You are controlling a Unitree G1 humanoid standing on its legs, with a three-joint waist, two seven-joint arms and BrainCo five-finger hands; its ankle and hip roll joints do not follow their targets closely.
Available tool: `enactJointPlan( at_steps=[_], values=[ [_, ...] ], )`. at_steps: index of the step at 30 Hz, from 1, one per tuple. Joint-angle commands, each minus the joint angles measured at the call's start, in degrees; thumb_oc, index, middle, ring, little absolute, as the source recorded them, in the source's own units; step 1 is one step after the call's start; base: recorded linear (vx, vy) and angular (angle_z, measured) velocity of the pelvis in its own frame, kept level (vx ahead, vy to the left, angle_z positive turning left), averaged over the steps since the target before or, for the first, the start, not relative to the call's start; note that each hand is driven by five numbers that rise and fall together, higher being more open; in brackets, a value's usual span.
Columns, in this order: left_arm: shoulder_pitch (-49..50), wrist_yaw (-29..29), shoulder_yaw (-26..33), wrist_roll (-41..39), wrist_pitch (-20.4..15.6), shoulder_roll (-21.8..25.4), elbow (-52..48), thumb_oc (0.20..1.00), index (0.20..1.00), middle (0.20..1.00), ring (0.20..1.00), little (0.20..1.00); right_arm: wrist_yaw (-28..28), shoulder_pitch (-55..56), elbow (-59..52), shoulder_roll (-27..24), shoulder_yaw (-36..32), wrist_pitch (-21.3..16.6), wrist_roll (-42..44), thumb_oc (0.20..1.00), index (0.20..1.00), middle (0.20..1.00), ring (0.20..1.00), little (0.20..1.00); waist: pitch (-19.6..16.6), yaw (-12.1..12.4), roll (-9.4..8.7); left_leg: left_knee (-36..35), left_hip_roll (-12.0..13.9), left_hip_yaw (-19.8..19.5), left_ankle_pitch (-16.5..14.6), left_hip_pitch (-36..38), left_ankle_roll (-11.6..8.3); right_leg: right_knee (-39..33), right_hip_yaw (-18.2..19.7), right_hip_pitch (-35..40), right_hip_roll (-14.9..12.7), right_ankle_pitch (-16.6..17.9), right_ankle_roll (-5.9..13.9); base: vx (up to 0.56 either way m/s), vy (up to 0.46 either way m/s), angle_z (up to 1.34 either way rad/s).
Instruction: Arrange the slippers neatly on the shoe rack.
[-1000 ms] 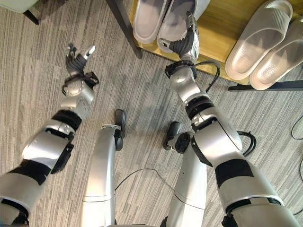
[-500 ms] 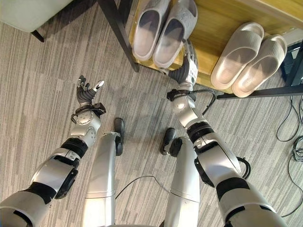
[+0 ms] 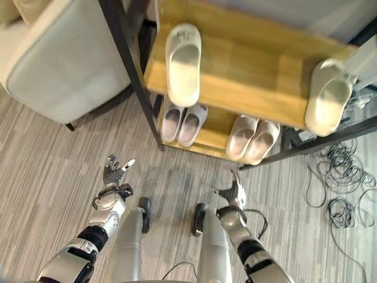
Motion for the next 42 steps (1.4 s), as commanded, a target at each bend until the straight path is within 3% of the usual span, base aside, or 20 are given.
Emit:
enactJointPlan(
  at_steps=[1,2,3,5,9,13,16,19,20,21,22,23,24,28,35,37,39,42],
  values=[
    [-1.54,-4.71,-0.25,2.25,-0.55,-0.35,0.58,1.000,1.000,1.000,1.000,1.000,3.07,-4.31,-0.15,-2.10,1.14,-1.90,0.34,1.000,1.000,1.000,1.000,1.000,1.94,0.36,2.05,-9.78,2.26,-4.68,4.53,5.06,-2.81,-3.99,1.92,7.51,-0.49,3.69,4.10,0.18,-0.002,-0.07],
    [1.60,-7.66,-2.95,5.43,0.66,-0.52,1.55,1.000,1.000,1.000,1.000,1.000,5.84,-0.72,1.72,-2.86,2.18,-1.57,-1.23,1.000,1.000,1.000,1.000,1.000,2.35,0.16,2.09,-15.11,2.09,-3.86,5.52,13.85,-3.11,-10.60,0.95,16.69,0.15,5.18,4.62,0.18,-0.002,-0.08],
    [1.61,-7.66,-2.95,5.43,0.66,-0.52,1.54,1.000,1.000,1.000,1.000,1.000,5.84,-0.72,1.71,-2.86,2.18,-1.57,-1.23,1.000,1.000,1.000,1.000,1.000,2.47,0.17,2.08,-15.19,2.09,-3.86,5.55,14.02,-3.12,-10.68,0.94,16.86,0.16,5.20,4.62,0.24,-0.019,-0.15],
    [5.25,-10.41,-5.34,8.30,2.04,-1.40,4.03,1.000,1.000,1.000,1.000,1.000,8.70,3.21,5.06,-2.62,2.73,-1.16,-2.30,1.000,1.000,1.000,1.000,1.000,2.08,-0.01,2.56,-22.67,2.27,-2.90,7.33,23.54,-3.64,-18.51,-0.11,25.83,1.08,7.31,5.40,0.20,-0.032,-0.12],
    [6.55,-11.74,-7.26,11.60,2.86,-1.64,4.76,1.000,1.000,1.000,1.000,1.000,9.97,4.88,5.76,-2.84,3.13,-0.82,-3.08,1.000,1.000,1.000,1.000,1.000,1.53,-0.36,2.83,-26.58,2.64,-2.37,8.31,27.93,-3.92,-22.13,-0.18,29.42,1.63,8.41,5.72,0.11,-0.016,-0.01],
    [11.49,-14.26,-8.39,17.12,3.96,-1.39,6.60,1.000,1.000,1.000,1.000,1.000,12.47,9.23,7.59,-3.34,3.83,-0.38,-5.58,1.000,1.000,1.000,1.000,1.000,-1.30,-0.38,3.63,-35.31,3.24,-0.32,10.21,37.03,-4.09,-30.21,-0.86,37.14,2.76,10.43,6.37,0.18,-0.037,-0.18],
    [11.73,-14.56,-11.42,23.41,3.63,1.11,-0.20,1.000,1.000,1.000,1.000,1.000,14.98,12.40,8.16,-2.49,4.09,-0.09,-5.41,1.000,1.000,1.000,1.000,1.000,-4.45,-0.24,4.51,-41.41,2.86,1.14,11.91,42.62,-4.74,-37.72,-1.40,43.33,3.40,12.18,7.02,0.14,-0.037,-0.09],
    [10.60,-16.05,-13.96,25.21,3.67,1.44,-3.19,1.000,1.000,1.000,1.000,1.000,16.33,12.89,9.22,-2.01,4.98,0.12,-5.76,1.000,1.000,1.000,1.000,1.000,-5.34,-0.48,4.82,-41.41,2.44,1.40,11.62,43.23,-4.95,-40.02,-1.61,45.15,3.33,13.06,7.33,0.01,-0.009,-0.07],
    [23.63,-25.21,-16.43,19.75,1.07,10.86,-20.15,1.000,1.000,1.000,1.000,1.000,17.95,13.61,10.25,-2.93,3.97,0.10,-5.19,1.000,1.000,1.000,1.000,1.000,-4.91,1.28,5.76,-41.41,2.27,1.32,11.78,43.12,-4.76,-40.62,-2.04,46.10,2.98,13.41,7.36,-0.04,0.023,-0.09],
    [23.73,-25.21,-16.42,19.73,1.14,11.04,-20.33,1.000,1.000,1.000,1.000,1.000,17.93,13.62,10.30,-2.82,3.96,0.07,-5.20,1.000,1.000,1.000,1.000,1.000,-5.09,1.29,5.68,-41.41,2.26,1.31,11.92,42.89,-4.74,-40.73,-2.04,45.92,2.99,13.59,7.35,-0.09,0.033,-0.25],
    [29.47,-31.95,-16.00,11.41,5.06,13.48,-26.68,1.000,1.000,1.000,1.000,1.000,19.44,13.82,9.87,-3.25,3.30,0.12,-5.23,1.000,1.000,1.000,1.000,1.000,-4.95,1.62,6.50,-41.41,2.00,1.24,12.23,42.64,-4.80,-41.42,-1.96,46.12,2.77,14.17,7.50,-0.07,0.025,-0.06],
    [30.37,-33.68,-16.02,10.71,6.08,17.17,-34.37,1.000,1.000,1.000,1.000,1.000,19.46,14.01,10.69,-3.63,3.08,0.76,-6.07,1.000,1.000,1.000,1.000,1.000,-5.27,1.48,6.85,-41.41,1.74,1.49,12.13,42.68,-4.86,-42.54,-2.00,46.59,2.54,14.65,7.73,-0.06,0.025,0.08],
    [29.98,-34.61,-16.31,11.11,6.58,17.92,-35.74,1.000,1.000,1.000,1.000,1.000,19.99,14.16,11.33,-3.55,3.31,1.17,-6.59,1.000,1.000,1.000,1.000,1.000,-5.50,1.35,6.85,-41.41,1.67,1.67,11.96,42.83,-4.88,-43.02,-1.94,46.93,2.40,14.97,7.83,-0.01,0.016,0.31],
    [28.54,-35.94,-16.92,12.04,6.71,17.06,-36.59,1.000,1.000,1.000,1.000,1.000,20.65,14.51,12.31,-2.92,3.28,1.57,-6.66,1.000,1.000,1.000,1.000,1.000,-6.02,1.28,6.73,-41.41,1.58,2.16,11.45,43.52,-4.86,-44.53,-1.36,47.83,2.14,15.56,7.98,0.01,0.000,0.07],
    [23.52,-33.74,-20.37,22.78,3.14,14.81,-33.67,1.000,1.000,1.000,1.000,1.000,20.63,15.22,13.77,-2.10,3.02,1.78,-6.15,1.000,1.000,1.000,1.000,1.000,-6.76,0.79,6.49,-41.41,1.54,3.61,10.22,45.49,-4.76,-47.20,-0.58,49.71,1.93,16.27,8.11,0.01,-0.012,-0.14],
    [23.13,-33.54,-20.37,22.31,3.16,14.96,-35.64,1.000,1.000,1.000,1.000,1.000,20.51,15.30,13.80,-1.92,2.92,1.83,-6.00,1.000,1.000,1.000,1.000,1.000,-6.84,0.78,6.53,-41.41,1.61,3.69,10.15,45.65,-4.73,-47.20,-0.46,49.76,1.95,16.19,8.10,0.00,-0.012,-0.13],
    [22.54,-34.30,-19.32,19.85,3.07,17.58,-45.36,1.000,1.000,1.000,1.000,1.000,20.29,15.46,14.31,-1.48,2.52,2.33,-5.80,1.000,1.000,1.000,1.000,1.000,-6.98,0.93,6.60,-41.41,1.59,3.84,10.01,45.93,-4.66,-47.20,-0.34,50.08,1.87,16.03,8.11,0.00,-0.030,-0.06],
    [19.92,-33.61,-20.74,24.22,1.12,18.38,-47.47,1.000,1.000,1.000,1.000,1.000,20.31,15.17,14.46,-1.14,2.92,2.17,-5.96,1.000,1.000,1.000,1.000,1.000,-7.01,0.81,6.47,-41.41,1.66,4.19,9.95,46.20,-4.91,-47.20,-0.33,50.31,1.84,15.79,8.13,0.00,-0.011,0.01]
  ],
)
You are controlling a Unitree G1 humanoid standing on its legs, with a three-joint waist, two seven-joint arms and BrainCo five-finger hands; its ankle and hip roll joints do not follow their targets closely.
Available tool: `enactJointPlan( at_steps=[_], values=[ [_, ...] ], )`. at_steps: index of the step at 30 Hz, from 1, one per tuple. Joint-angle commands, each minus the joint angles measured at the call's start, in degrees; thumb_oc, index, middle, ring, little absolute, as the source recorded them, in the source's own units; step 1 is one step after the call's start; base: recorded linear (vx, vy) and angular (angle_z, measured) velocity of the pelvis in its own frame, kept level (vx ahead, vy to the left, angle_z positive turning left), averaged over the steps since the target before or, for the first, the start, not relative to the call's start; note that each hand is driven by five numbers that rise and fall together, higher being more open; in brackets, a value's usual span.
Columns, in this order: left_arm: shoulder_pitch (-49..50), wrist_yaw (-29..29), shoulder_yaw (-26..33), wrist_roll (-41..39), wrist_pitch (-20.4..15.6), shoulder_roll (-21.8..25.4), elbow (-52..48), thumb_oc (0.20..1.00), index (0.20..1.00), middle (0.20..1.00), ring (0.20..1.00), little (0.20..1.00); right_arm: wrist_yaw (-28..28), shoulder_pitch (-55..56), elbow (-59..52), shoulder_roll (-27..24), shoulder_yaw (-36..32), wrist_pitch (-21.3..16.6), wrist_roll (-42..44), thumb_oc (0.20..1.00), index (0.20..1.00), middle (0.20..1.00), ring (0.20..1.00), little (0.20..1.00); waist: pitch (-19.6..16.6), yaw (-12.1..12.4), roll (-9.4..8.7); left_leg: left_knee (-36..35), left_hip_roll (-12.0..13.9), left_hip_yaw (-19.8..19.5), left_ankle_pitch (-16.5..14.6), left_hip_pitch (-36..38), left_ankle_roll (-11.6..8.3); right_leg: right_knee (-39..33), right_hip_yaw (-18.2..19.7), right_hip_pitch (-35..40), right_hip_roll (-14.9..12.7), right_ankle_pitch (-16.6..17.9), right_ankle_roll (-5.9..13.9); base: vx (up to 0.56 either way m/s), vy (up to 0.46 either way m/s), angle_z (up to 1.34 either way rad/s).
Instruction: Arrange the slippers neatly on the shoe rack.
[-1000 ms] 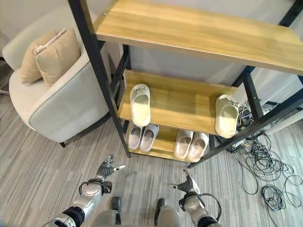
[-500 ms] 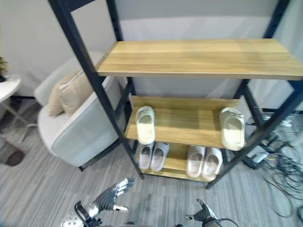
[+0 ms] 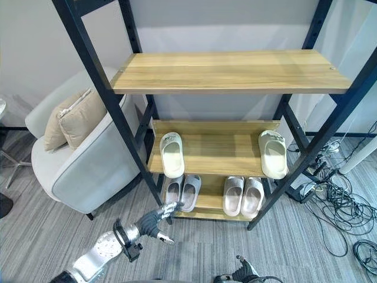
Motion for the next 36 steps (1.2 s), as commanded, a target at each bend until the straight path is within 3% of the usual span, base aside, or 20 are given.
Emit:
enactJointPlan(
  at_steps=[1,3,13,16,17,18,23,36],
  values=[
    [-4.10,1.43,-1.76,5.28,-4.67,0.51,-0.16,1.000,1.000,1.000,1.000,1.000,-0.76,-2.54,1.04,2.23,1.60,-1.11,-0.81,1.000,1.000,1.000,1.000,1.000,-0.79,-0.17,-2.72,0.32,0.50,-1.16,-1.96,-2.24,-3.05,0.45,0.32,1.88,-4.85,-0.74,5.77,0.00,0.000,0.00],
    [-9.23,4.08,-4.61,10.57,-6.30,-0.50,-0.87,1.000,1.000,1.000,1.000,1.000,-1.32,-2.45,0.88,2.37,2.55,-1.48,-1.26,1.000,1.000,1.000,1.000,1.000,-0.87,-0.75,-2.60,0.32,0.47,-0.98,-2.14,-2.12,-3.12,0.45,0.21,1.81,-4.97,-0.68,5.91,0.00,0.000,0.00],
    [-20.81,10.17,-8.81,14.57,-7.05,-6.94,2.23,1.000,1.000,1.000,1.000,1.000,-1.38,-1.48,1.25,3.15,4.29,-1.09,-1.32,1.000,1.000,1.000,1.000,1.000,-0.83,-2.80,-2.19,0.32,0.23,-0.28,-2.38,-1.98,-2.99,0.45,1.00,1.15,-5.05,-0.35,6.09,0.00,-0.008,-0.03],
    [-20.82,12.08,-8.69,10.67,-5.48,-11.60,9.36,1.000,1.000,1.000,1.000,1.000,-1.31,-0.29,1.03,3.53,4.39,-0.79,-0.26,1.000,1.000,1.000,1.000,1.000,-0.60,-3.81,-2.09,0.32,0.14,0.28,-2.40,-1.89,-2.72,0.45,1.52,0.61,-5.25,-0.02,6.23,0.02,-0.018,-0.10],
    [-20.88,12.14,-8.73,10.72,-5.59,-11.77,9.57,1.000,1.000,1.000,1.000,1.000,-1.31,-0.26,1.01,3.47,4.38,-0.78,-0.25,1.000,1.000,1.000,1.000,1.000,-0.62,-3.77,-2.04,0.32,0.14,0.30,-2.41,-1.90,-2.72,0.45,1.54,0.60,-5.26,-0.02,6.24,0.04,-0.037,-0.26],
    [-24.46,15.71,-8.84,14.64,-4.92,-13.60,15.12,1.000,1.000,1.000,1.000,1.000,-1.71,0.78,1.05,3.55,3.51,-0.78,1.23,1.000,1.000,1.000,1.000,1.000,-0.34,-4.61,-1.92,0.32,0.07,0.62,-2.32,-2.19,-2.65,0.45,2.09,-0.08,-5.39,0.25,6.37,0.02,-0.024,-0.25],
    [-32.87,22.76,-8.81,25.63,-5.26,-13.76,22.43,1.000,1.000,1.000,1.000,1.000,-4.03,1.61,0.62,2.32,1.40,-2.10,3.37,1.000,1.000,1.000,1.000,1.000,-0.06,-6.60,-0.94,0.32,-0.27,1.83,-2.31,-3.53,-2.62,0.45,3.69,-2.84,-5.90,1.19,7.00,0.03,-0.008,-0.16],
    [-44.48,35.60,-5.31,33.89,-0.61,-14.46,37.31,1.000,1.000,1.000,1.000,1.000,-6.01,-3.60,2.85,1.98,2.36,-1.90,5.05,1.000,1.000,1.000,1.000,1.000,-0.65,-7.09,1.26,0.32,-0.44,2.35,-0.55,-10.22,-3.25,0.45,5.34,-10.92,-6.16,2.72,7.17,0.01,-0.008,-0.09]
  ],
)
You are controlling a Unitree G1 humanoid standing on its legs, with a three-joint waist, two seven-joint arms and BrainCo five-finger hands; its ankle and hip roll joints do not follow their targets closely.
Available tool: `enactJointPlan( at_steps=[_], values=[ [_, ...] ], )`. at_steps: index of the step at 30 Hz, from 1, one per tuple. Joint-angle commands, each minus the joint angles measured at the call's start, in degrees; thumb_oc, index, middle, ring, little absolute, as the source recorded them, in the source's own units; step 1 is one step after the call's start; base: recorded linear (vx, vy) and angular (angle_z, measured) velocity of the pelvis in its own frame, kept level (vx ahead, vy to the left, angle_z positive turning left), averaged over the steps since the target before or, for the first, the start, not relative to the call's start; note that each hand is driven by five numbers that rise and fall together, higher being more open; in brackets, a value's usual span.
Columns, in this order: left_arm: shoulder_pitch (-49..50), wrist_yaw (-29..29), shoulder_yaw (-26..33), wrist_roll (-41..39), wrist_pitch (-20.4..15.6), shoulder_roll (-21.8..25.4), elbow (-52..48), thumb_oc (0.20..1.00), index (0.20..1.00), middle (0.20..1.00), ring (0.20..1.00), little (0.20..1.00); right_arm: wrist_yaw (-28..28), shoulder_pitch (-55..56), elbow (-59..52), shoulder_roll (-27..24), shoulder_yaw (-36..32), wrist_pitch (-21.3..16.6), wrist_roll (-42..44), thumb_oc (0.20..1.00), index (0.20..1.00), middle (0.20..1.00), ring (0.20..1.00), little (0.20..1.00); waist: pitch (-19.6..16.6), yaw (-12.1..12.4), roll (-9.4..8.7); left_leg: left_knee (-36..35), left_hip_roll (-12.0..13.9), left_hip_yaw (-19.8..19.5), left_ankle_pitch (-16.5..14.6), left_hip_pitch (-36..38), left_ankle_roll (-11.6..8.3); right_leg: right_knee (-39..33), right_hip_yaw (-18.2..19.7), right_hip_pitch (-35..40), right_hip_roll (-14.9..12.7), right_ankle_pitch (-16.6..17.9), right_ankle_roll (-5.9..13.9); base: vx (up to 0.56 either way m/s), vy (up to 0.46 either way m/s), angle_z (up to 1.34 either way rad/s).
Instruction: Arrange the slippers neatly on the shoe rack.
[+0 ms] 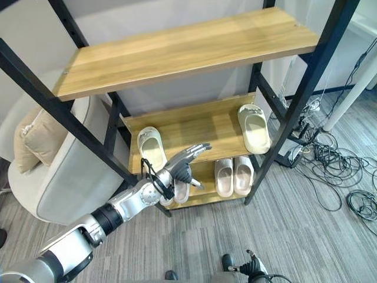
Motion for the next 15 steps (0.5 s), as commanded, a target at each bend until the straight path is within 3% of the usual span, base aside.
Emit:
enactJointPlan(
  at_steps=[1,6,15],
  values=[
    [-7.13,5.81,4.07,2.74,0.67,0.02,5.73,1.000,1.000,1.000,1.000,1.000,-1.60,-1.86,1.98,3.17,2.01,-1.31,0.38,1.000,1.000,1.000,1.000,1.000,-0.48,-0.38,-3.33,0.29,0.79,-3.05,0.28,-4.31,-4.46,0.21,-0.02,-1.21,-5.05,0.91,6.11,-0.02,-0.004,-0.14],
    [-12.77,10.12,4.66,6.49,3.54,0.95,11.10,1.000,1.000,1.000,1.000,1.000,-2.33,-2.84,1.75,2.75,2.69,-2.06,0.69,1.000,1.000,1.000,1.000,1.000,-0.10,-0.52,-3.14,0.29,1.18,-3.03,0.96,-6.73,-4.67,0.21,0.88,-4.12,-4.83,1.51,5.83,-0.01,-0.015,-0.10],
    [-21.15,14.37,7.21,7.87,6.33,7.62,12.76,1.000,1.000,1.000,1.000,1.000,-3.06,-2.74,1.02,2.59,3.04,-2.82,-0.02,1.000,1.000,1.000,1.000,1.000,0.31,-0.87,-3.00,0.29,1.81,-2.78,1.36,-8.63,-4.99,0.21,1.67,-6.67,-4.36,2.13,5.89,0.00,-0.013,-0.06]
  ],
)
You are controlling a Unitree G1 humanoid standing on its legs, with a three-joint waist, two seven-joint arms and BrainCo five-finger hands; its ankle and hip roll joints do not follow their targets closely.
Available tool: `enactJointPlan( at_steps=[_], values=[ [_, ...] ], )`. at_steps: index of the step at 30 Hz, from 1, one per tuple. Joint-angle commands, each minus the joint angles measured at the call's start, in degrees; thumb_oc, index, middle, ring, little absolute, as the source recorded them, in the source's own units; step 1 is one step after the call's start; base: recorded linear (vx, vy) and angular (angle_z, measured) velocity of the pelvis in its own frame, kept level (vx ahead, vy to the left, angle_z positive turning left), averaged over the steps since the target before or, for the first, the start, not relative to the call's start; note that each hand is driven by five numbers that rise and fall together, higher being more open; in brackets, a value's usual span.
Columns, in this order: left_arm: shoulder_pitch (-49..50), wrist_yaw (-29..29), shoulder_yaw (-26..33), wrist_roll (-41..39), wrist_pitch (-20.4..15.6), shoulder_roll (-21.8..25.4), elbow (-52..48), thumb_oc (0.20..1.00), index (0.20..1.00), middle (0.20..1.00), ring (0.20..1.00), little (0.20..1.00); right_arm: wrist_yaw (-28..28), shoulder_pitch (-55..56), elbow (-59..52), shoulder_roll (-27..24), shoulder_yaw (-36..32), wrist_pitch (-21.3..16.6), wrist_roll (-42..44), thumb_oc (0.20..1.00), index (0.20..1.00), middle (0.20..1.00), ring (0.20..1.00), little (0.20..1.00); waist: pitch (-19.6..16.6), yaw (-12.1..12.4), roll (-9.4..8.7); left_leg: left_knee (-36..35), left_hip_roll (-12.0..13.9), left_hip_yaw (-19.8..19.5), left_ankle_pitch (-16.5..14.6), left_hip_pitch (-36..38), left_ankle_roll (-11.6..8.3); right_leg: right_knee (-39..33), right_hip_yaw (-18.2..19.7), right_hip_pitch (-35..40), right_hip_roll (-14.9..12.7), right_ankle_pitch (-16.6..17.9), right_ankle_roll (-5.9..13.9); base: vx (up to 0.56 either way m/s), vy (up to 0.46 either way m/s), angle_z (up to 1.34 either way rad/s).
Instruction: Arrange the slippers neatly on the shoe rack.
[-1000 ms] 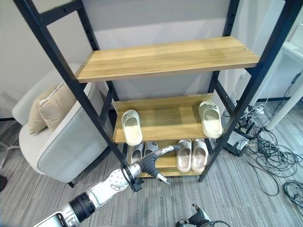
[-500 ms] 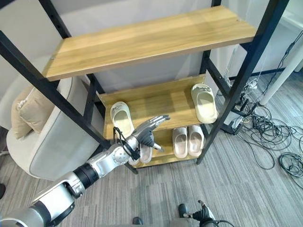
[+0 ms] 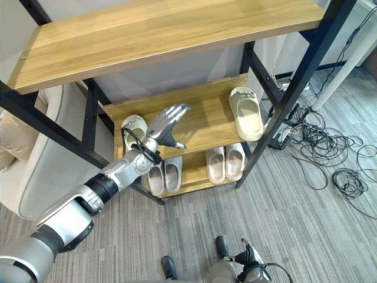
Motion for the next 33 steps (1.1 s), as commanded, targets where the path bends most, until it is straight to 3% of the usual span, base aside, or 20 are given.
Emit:
enactJointPlan(
  at_steps=[1,8,20,26,33],
  values=[
    [-7.68,4.10,4.10,1.55,1.70,3.73,5.55,1.000,1.000,1.000,1.000,1.000,-1.15,-0.59,1.07,2.34,0.63,-1.66,0.00,1.000,1.000,1.000,1.000,1.000,-0.30,0.10,-2.18,0.28,1.89,-5.23,0.83,-3.50,-5.22,0.19,-0.87,-0.49,-4.41,0.88,5.96,-0.01,-0.006,-0.05],
    [-11.01,6.20,3.52,6.67,4.98,8.55,7.96,1.000,1.000,1.000,1.000,1.000,-1.51,-0.68,-0.07,1.92,0.85,-2.53,-0.32,1.000,1.000,1.000,1.000,1.000,0.13,0.30,-2.15,0.28,2.30,-5.33,1.00,-4.32,-5.30,0.24,-0.88,-1.42,-4.17,0.99,5.92,-0.01,-0.004,-0.02],
    [-10.49,4.39,0.56,15.51,6.88,14.22,4.69,1.000,1.000,1.000,1.000,1.000,-1.76,-0.65,-1.23,1.88,0.13,-2.97,-0.29,1.000,1.000,1.000,1.000,1.000,0.91,1.19,-2.18,0.28,2.19,-5.96,0.82,-4.69,-5.32,0.28,-1.67,-1.35,-4.25,0.87,5.99,0.00,0.000,0.00],
    [-10.12,3.14,0.77,12.44,5.75,14.44,7.82,1.000,1.000,1.000,1.000,1.000,-1.78,-1.60,-1.27,1.71,0.57,-2.64,-0.56,1.000,1.000,1.000,1.000,1.000,1.37,1.45,-2.32,0.28,2.24,-6.35,1.17,-5.95,-5.28,0.38,-1.75,-2.66,-4.38,1.35,5.98,0.00,0.000,0.00],
    [-11.37,2.82,1.00,10.78,6.87,14.17,12.31,1.000,1.000,1.000,1.000,1.000,-2.17,-3.41,-0.80,1.97,0.54,-2.33,0.29,1.000,1.000,1.000,1.000,1.000,2.65,1.79,-2.80,0.28,2.44,-6.72,1.91,-7.81,-5.31,0.65,-1.86,-4.53,-4.34,1.86,5.93,0.00,0.000,0.00]
  ],
)
